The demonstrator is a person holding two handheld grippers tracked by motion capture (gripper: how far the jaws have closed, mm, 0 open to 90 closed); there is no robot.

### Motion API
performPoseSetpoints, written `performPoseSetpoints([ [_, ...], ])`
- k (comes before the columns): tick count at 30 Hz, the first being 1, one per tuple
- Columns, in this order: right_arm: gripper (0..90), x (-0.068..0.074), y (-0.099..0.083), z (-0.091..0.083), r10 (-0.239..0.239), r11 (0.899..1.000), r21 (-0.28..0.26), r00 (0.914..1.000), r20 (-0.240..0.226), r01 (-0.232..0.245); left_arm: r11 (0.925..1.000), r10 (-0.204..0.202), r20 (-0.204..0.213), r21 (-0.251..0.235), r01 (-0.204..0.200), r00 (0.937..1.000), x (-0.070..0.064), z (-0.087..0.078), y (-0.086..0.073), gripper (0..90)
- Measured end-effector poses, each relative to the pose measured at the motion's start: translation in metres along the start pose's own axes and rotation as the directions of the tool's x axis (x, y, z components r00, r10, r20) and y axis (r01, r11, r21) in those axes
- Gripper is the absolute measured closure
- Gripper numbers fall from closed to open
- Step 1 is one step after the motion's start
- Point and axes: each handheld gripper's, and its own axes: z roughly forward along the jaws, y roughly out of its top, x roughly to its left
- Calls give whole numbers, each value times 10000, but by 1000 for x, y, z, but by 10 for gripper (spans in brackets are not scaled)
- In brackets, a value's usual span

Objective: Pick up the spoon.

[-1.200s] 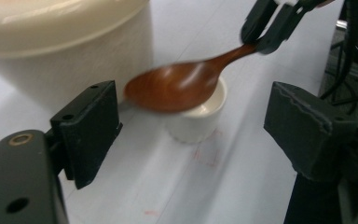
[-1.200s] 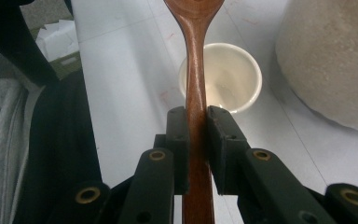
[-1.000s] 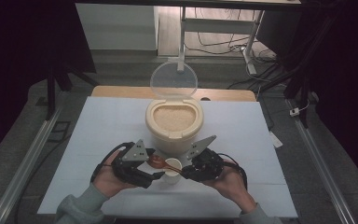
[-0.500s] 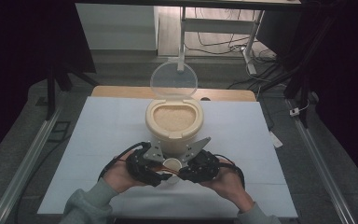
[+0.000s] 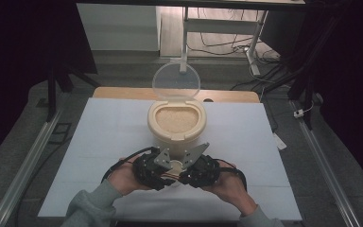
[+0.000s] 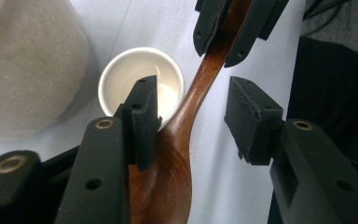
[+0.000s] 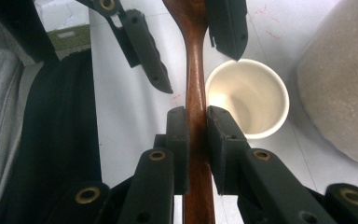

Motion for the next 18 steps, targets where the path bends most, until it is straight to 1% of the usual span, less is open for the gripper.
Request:
performPoseSetpoints([
  [2,788,1,0,1,-48,10000,-22,10000,-16,48,9999,65,25,79,-65,10000,0,2,0,561],
  [3,788,2,1,0,-181,9998,80,9998,-36,181,9997,146,9,188,-146,9999,0,4,-1,581],
  [6,787,3,1,2,-268,9996,4,9996,-38,268,9992,263,-107,308,-260,9996,-1,6,-1,630],
  [7,787,4,1,1,-391,9992,59,9992,39,391,9989,311,-154,349,-306,9994,-2,8,-2,639],
  [8,787,4,1,2,-414,9991,26,9991,-39,414,9979,470,-53,447,-467,9989,-2,11,-2,653],
  [10,787,6,2,3,-630,9979,115,9980,-11,630,9974,528,-5,491,-528,9986,-3,13,-2,684],
  [11,787,6,2,3,-630,9979,115,9980,-11,630,9978,480,24,449,-481,9988,-5,15,-3,684],
  [12,786,7,2,3,-883,9958,232,9961,10,883,9978,497,86,430,-500,9987,-6,16,-3,711],
  [13,786,7,2,3,-883,9958,232,9961,10,883,9972,556,147,484,-562,9983,-6,17,-4,711],
  [14,785,8,2,4,-960,9951,239,9954,-56,961,9980,484,182,408,-491,9987,-8,19,-4,731],
  [15,785,8,2,4,-995,9947,237,9950,-97,997,9979,498,158,407,-504,9986,-9,20,-4,739],
  [16,785,9,2,5,-953,9953,180,9953,-162,956,9970,614,267,448,-625,9978,-9,22,-5,746],
  [17,785,9,2,5,-953,9953,180,9953,-162,956,9970,614,267,448,-625,9978,-9,22,-5,754],
  [18,784,9,2,6,-1036,9944,207,9944,-189,1040,9925,963,422,716,-992,9945,-8,21,-5,754],
])
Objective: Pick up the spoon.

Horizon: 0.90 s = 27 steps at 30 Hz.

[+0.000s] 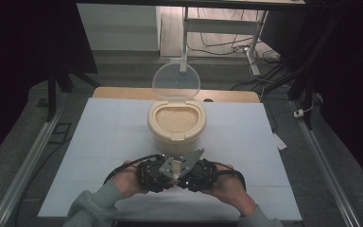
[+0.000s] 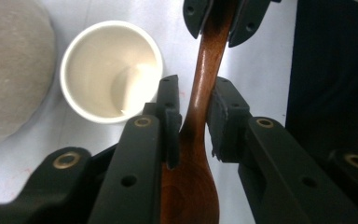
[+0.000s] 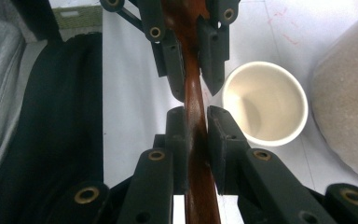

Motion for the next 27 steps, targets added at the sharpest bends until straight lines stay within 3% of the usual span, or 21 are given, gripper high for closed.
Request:
performPoseSetpoints([
  [3,780,0,-1,0,-136,9999,14,9999,-38,136,9997,211,218,72,-212,9995,-1,2,0,789],
  [8,773,-1,-2,0,-64,9999,-95,10000,39,65,9999,132,108,27,-133,9999,-1,2,0,792],
  [10,732,-4,-5,-5,472,9968,-657,9983,330,-450,10000,41,-288,82,-38,9996,2,0,-1,793],
  [12,647,-9,-8,-12,1033,9872,-1288,9926,640,-944,9994,-308,-526,-183,299,9981,2,-1,-3,793],
  [15,580,-13,-13,-23,1906,9619,-2230,9728,1319,-1582,9978,-549,-822,-426,515,9951,5,-5,-5,793],
  [19,502,-14,-21,-37,2908,9257,-3033,9380,1887,-2260,9951,-844,-1147,-618,777,9898,8,-8,-7,793],
  [20,502,-14,-21,-37,2908,9257,-3033,9380,1887,-2260,9951,-844,-1147,-618,777,9898,8,-8,-7,793],
  [21,485,-14,-22,-39,3198,9136,-3226,9274,1940,-2476,9946,-896,-1234,-641,821,9883,8,-9,-8,793],
  [25,432,-12,-31,-44,3940,8833,-3602,8914,2239,-2999,9919,-1101,-1398,-788,998,9840,10,-10,-11,793],
  [26,414,-11,-37,-45,4344,8612,-3866,8726,2232,-3299,9903,-1201,-1462,-868,1082,9819,10,-10,-11,793],
  [27,408,-11,-40,-45,4534,8510,-3929,8651,2146,-3485,9897,-1233,-1506,-917,1103,9809,10,-11,-11,792],
])
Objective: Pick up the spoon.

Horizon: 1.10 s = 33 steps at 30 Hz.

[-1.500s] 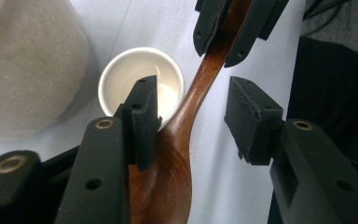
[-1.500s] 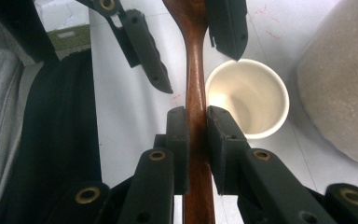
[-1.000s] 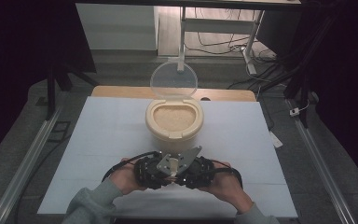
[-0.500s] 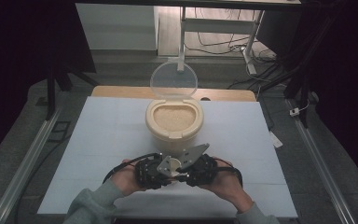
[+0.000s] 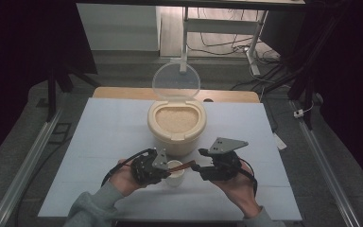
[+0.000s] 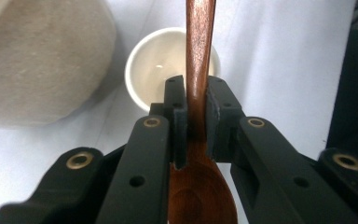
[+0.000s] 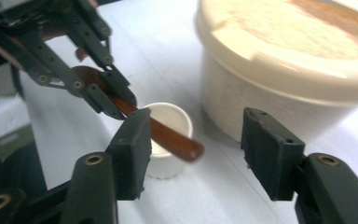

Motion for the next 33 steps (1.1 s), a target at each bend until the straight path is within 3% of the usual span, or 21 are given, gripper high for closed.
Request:
performPoseSetpoints([
  [4,386,-3,-8,2,556,9984,-60,9984,69,-555,9996,-97,-208,-269,91,9997,0,-3,0,793],
  [6,361,-5,-14,6,1087,9940,-103,9941,-12,-1087,9993,-113,-292,-366,102,9995,1,-3,0,793],
  [7,361,-5,-14,6,1087,9940,-103,9941,-12,-1087,9991,-124,-334,-403,110,9994,0,-3,0,793],
  [9,343,-6,-18,10,1600,9868,-225,9869,-199,-1604,9983,-168,-452,-563,142,9988,0,-4,1,793],
  [24,380,3,-17,27,2344,9690,-679,9707,-528,-2377,9964,-194,-554,-838,147,9983,-3,-3,3,792],
  [28,412,3,-18,30,2743,9560,-842,9580,-834,-2811,9959,-163,-629,-898,106,9979,-4,-3,4,792],
  [33,489,3,-17,33,2979,9478,-876,9494,-996,-3066,9956,-89,-658,-933,27,9978,-7,-3,5,792],
])
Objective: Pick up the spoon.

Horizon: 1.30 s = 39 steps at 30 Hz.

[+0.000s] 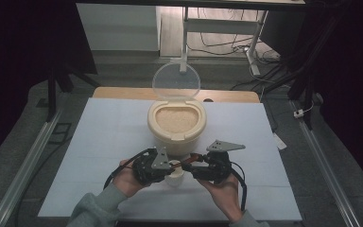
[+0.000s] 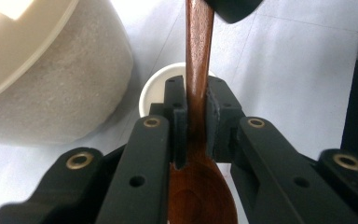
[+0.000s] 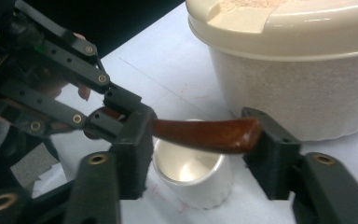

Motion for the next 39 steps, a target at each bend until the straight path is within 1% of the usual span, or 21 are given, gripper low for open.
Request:
performPoseSetpoints([
  [3,539,1,0,1,189,9998,-67,9996,-191,-190,10000,-19,-75,37,19,10000,0,0,0,793],
  [8,587,3,2,-1,121,9991,-412,9991,-394,-137,10000,-24,-23,-21,24,10000,0,0,0,793],
  [13,627,2,3,-2,380,9967,-685,9970,-673,-427,10000,12,-59,37,-12,10000,-1,0,0,793],
  [17,709,-1,3,-3,617,9931,-915,9910,-1191,-728,10000,1,-14,37,-1,10000,-1,1,0,793],
  [19,730,-1,4,-3,530,9929,-988,9898,-1319,-663,10000,-10,5,43,10,10000,-1,1,0,794],
  [22,783,0,4,-3,492,9922,-1051,9844,-1688,-676,10000,-18,13,77,18,10000,0,0,-1,792],
  [24,813,1,4,-3,363,9919,-1127,9816,-1877,-583,9999,7,12,101,-8,10000,0,0,-1,790],
  [26,819,3,5,-4,136,9927,-1152,9827,-1846,-354,9999,29,68,113,-30,10000,-1,1,-1,790],
  [27,819,3,5,-4,136,9927,-1152,9827,-1846,-354,10000,25,96,95,-26,10000,-1,1,-1,790],
  [28,821,4,5,-4,24,9919,-1244,9830,-1835,-257,10000,11,124,83,-12,9999,-1,1,-1,789],
  [31,823,3,4,-4,-10,9909,-1327,9824,-1867,-242,10000,-68,153,26,68,9999,0,0,-1,779],
  [32,824,3,4,-4,-26,9904,-1360,9828,-1849,-229,9997,-223,127,-70,224,9997,2,0,-2,766],
  [34,826,3,4,-6,-73,9891,-1459,9859,-1669,-174,9987,-465,163,-217,468,9988,4,-1,-4,693],
  [35,826,2,4,-7,-77,9881,-1527,9855,-1698,-186,9987,-465,163,-217,468,9988,4,-1,-4,660],
  [38,826,-2,5,-10,126,9840,-1722,9822,-1875,-455,9955,-818,130,-471,823,9966,7,-3,-6,548],
  [39,826,-3,5,-11,140,9828,-1783,9817,-1898,-484,9926,-1006,106,-673,1011,9949,8,-5,-8,510],
])
